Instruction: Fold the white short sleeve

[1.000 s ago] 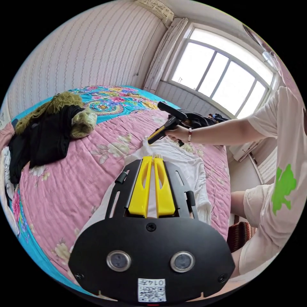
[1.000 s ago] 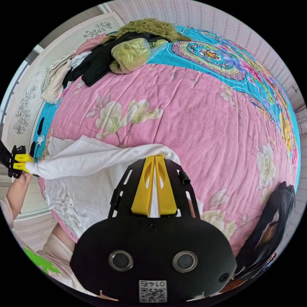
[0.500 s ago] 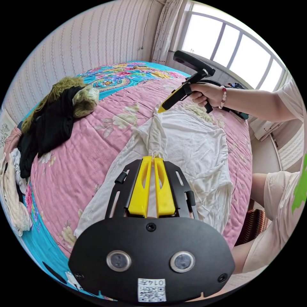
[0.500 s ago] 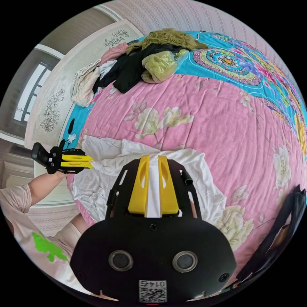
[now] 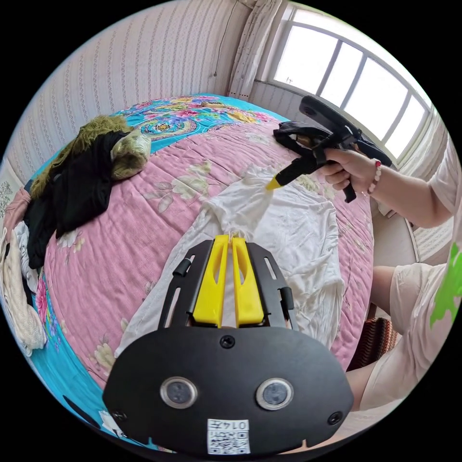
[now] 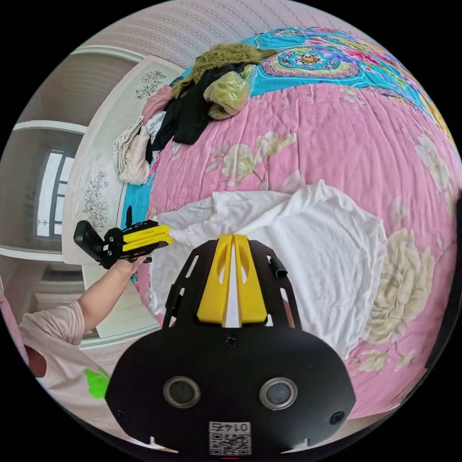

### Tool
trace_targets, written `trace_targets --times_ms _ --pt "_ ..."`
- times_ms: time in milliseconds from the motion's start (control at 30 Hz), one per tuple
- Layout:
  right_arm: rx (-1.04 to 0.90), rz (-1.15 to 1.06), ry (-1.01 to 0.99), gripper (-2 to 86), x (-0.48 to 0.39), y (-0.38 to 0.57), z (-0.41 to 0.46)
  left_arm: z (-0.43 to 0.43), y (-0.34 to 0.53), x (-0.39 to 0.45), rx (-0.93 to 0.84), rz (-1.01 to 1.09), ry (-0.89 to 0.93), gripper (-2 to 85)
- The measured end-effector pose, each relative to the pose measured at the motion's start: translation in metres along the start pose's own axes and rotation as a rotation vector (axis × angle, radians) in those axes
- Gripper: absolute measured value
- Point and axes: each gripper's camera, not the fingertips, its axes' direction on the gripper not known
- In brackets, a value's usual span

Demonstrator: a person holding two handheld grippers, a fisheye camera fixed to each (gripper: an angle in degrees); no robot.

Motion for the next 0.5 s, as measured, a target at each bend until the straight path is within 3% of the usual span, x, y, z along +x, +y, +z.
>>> trace_targets --times_ms 67,167,367,500 --pt "-0.012 0.068 0.032 0.9 0.021 0.011 0.009 0.005 -0.002 -0.005 -0.023 -0.024 0.028 -0.9" --pt "0.015 0.174 -0.196 1.6 0.054 0.033 0.013 0.012 -0.004 -0.010 -0.040 -0.058 0.064 -0.9" --pt "0.002 0.188 -0.283 3.5 0.055 0.058 0.035 0.019 -0.010 -0.019 -0.044 -0.113 0.116 -0.9" --pt "-0.078 0.158 -0.162 6.0 0.040 0.045 0.067 0.021 -0.016 -0.022 -0.040 -0.120 0.119 -0.9"
